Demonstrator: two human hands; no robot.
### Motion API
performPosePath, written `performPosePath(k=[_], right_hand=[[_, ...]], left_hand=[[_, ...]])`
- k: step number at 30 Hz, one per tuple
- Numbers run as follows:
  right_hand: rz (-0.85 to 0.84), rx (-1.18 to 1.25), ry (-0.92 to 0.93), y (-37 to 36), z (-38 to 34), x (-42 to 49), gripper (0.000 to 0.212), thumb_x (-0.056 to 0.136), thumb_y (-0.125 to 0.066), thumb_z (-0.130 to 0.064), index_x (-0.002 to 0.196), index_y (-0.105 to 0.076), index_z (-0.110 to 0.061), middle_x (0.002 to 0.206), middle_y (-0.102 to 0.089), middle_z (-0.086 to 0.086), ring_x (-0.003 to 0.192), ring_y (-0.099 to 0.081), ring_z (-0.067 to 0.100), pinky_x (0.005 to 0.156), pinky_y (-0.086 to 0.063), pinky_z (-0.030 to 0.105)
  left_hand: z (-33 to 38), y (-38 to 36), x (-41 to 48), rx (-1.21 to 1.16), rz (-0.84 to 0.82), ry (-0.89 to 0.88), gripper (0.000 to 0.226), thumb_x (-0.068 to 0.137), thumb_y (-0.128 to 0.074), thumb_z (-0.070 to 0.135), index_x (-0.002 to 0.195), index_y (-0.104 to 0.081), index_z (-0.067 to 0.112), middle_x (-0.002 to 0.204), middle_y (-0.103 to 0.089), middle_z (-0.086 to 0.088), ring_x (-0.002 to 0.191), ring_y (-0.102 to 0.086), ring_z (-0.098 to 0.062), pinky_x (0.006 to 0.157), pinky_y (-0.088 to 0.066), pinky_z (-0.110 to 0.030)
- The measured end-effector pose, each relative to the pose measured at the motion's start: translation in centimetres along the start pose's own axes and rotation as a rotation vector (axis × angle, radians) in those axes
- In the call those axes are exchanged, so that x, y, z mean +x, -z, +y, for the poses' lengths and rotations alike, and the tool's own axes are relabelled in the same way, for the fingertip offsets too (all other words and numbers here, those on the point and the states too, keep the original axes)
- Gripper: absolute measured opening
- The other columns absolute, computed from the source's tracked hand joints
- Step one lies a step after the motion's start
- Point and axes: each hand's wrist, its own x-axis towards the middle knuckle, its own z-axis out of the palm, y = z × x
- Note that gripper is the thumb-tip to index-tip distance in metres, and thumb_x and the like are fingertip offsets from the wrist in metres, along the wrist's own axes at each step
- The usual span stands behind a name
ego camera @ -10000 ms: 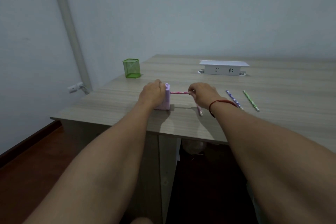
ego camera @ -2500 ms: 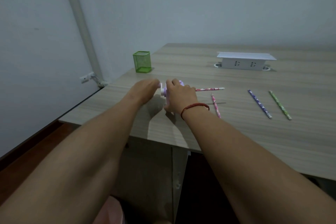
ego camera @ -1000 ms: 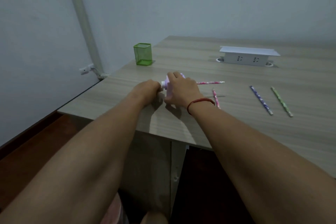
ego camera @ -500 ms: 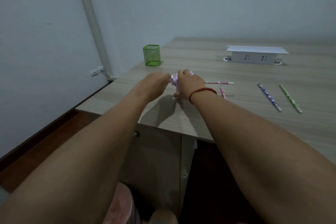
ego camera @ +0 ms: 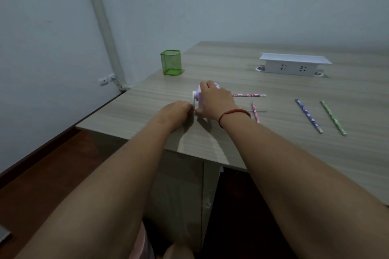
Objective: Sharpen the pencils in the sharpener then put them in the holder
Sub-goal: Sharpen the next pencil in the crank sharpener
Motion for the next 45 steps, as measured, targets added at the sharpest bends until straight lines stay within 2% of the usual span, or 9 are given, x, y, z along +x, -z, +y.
performPosePath(k=[4,9,14,21,26,29,34,41,45], right_hand=[[0.01,-0.002,0.052,0.2,0.5,-0.2,0.061,0.084,-0.064,-0.039,0.133,-0.041,-0.01,0.132,-0.047,0.009,0.11,-0.057,0.03,0.089,-0.051,0.041],[0.036,-0.02,0.064,0.1,0.6,-0.2,0.053,0.085,-0.061,-0.034,0.13,-0.042,-0.013,0.129,-0.048,0.007,0.104,-0.059,0.03,0.086,-0.051,0.041],[-0.02,-0.043,-0.008,0.4,0.2,0.9,0.056,0.086,-0.062,-0.034,0.134,-0.041,-0.012,0.135,-0.047,0.007,0.116,-0.056,0.03,0.088,-0.048,0.043],[-0.066,-0.019,-0.067,0.5,-0.1,1.1,0.06,0.09,-0.063,-0.032,0.141,-0.038,-0.012,0.143,-0.042,0.008,0.129,-0.048,0.03,0.1,-0.047,0.045],[-0.079,-0.034,-0.068,0.4,-0.3,1.0,0.067,0.088,-0.066,-0.032,0.142,-0.035,-0.011,0.144,-0.04,0.009,0.128,-0.048,0.03,0.099,-0.047,0.046],[-0.081,-0.03,-0.058,0.2,-0.3,1.3,0.066,0.087,-0.065,-0.032,0.142,-0.035,-0.011,0.143,-0.041,0.009,0.128,-0.048,0.03,0.098,-0.048,0.046],[-0.033,-0.014,-0.013,-0.1,0.4,1.3,0.062,0.085,-0.061,-0.036,0.138,-0.038,-0.01,0.138,-0.045,0.01,0.125,-0.05,0.03,0.094,-0.048,0.043],[-0.005,-0.001,0.05,0.0,0.9,1.5,0.065,0.082,-0.065,-0.042,0.133,-0.042,-0.009,0.129,-0.05,0.009,0.113,-0.056,0.029,0.088,-0.049,0.04],[0.012,-0.008,0.096,-0.2,1.1,1.2,0.066,0.082,-0.067,-0.045,0.133,-0.042,-0.011,0.129,-0.05,0.007,0.108,-0.056,0.025,0.088,-0.053,0.037]], left_hand=[[-0.5,0.8,1.9,0.102,-0.04,0.0,0.017,0.091,-0.054,0.017,0.103,-0.066,0.013,0.105,-0.066,-0.011,0.093,-0.062,-0.026,0.087,-0.051,-0.039],[-0.6,2.6,4.5,0.19,0.101,-0.046,0.017,0.094,-0.047,0.008,0.102,-0.062,0.003,0.105,-0.066,-0.02,0.096,-0.063,-0.035,0.08,-0.048,-0.041],[-0.8,4.8,4.5,0.212,0.266,-0.174,0.023,0.1,-0.04,0.015,0.095,-0.058,0.001,0.097,-0.065,-0.024,0.088,-0.062,-0.04,0.071,-0.047,-0.046],[-0.7,3.0,0.1,0.171,0.368,-0.312,0.016,0.096,-0.046,0.002,0.101,-0.062,0.003,0.095,-0.064,-0.021,0.088,-0.06,-0.036,0.074,-0.048,-0.045],[-0.3,0.8,-1.7,0.142,0.329,-0.256,0.018,0.098,-0.045,0.006,0.109,-0.06,0.003,0.101,-0.067,-0.02,0.096,-0.061,-0.035,0.083,-0.045,-0.039],[-0.5,0.8,-1.5,0.133,0.323,-0.256,0.017,0.097,-0.048,0.005,0.106,-0.062,0.002,0.099,-0.069,-0.018,0.092,-0.064,-0.032,0.089,-0.046,-0.038],[-0.2,-0.6,-1.7,0.117,0.226,-0.246,0.02,0.094,-0.051,0.014,0.11,-0.062,0.007,0.105,-0.068,-0.013,0.094,-0.065,-0.027,0.083,-0.054,-0.038],[-1.3,-0.5,0.5,0.137,0.14,-0.187,0.022,0.094,-0.049,0.019,0.108,-0.066,0.012,0.107,-0.065,-0.008,0.096,-0.062,-0.023,0.087,-0.051,-0.037],[-1.0,-0.5,2.6,0.133,0.053,-0.067,0.014,0.088,-0.059,0.017,0.098,-0.067,0.013,0.103,-0.066,-0.008,0.09,-0.06,-0.02,0.084,-0.049,-0.034]])
